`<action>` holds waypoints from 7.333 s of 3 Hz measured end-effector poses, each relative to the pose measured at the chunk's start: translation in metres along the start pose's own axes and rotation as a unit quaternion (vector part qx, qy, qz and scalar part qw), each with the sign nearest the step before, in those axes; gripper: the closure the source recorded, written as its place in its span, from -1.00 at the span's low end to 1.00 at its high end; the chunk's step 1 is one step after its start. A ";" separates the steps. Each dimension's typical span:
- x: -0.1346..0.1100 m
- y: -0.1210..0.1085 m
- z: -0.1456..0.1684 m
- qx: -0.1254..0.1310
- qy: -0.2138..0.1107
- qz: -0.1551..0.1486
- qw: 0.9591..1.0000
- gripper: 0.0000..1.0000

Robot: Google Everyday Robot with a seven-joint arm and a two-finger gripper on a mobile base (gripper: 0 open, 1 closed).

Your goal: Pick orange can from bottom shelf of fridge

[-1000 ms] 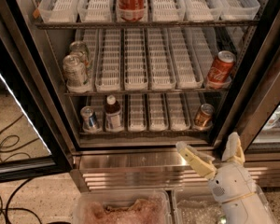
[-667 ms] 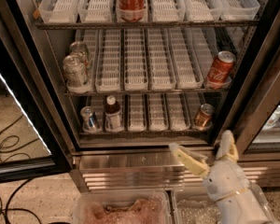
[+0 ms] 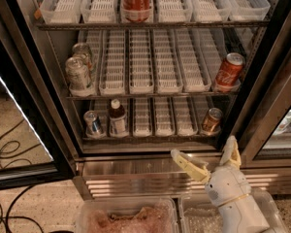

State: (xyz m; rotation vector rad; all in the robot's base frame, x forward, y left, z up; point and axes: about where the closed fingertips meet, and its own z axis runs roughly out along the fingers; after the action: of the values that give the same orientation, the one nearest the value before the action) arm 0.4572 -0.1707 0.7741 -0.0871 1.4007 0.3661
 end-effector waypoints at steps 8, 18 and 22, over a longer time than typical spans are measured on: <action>0.098 -0.030 0.068 0.171 0.111 -0.249 0.947 -1.00; 0.176 -0.125 0.119 0.398 0.257 -0.270 0.838 -1.00; 0.158 -0.124 0.118 0.424 0.222 -0.271 0.835 -1.00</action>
Offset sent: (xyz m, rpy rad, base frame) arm 0.0876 -0.0198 -0.0021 -0.0073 -0.1098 -0.4684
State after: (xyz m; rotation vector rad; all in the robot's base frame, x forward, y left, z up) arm 0.6257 -0.2234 0.6225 0.1728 1.8049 -0.8138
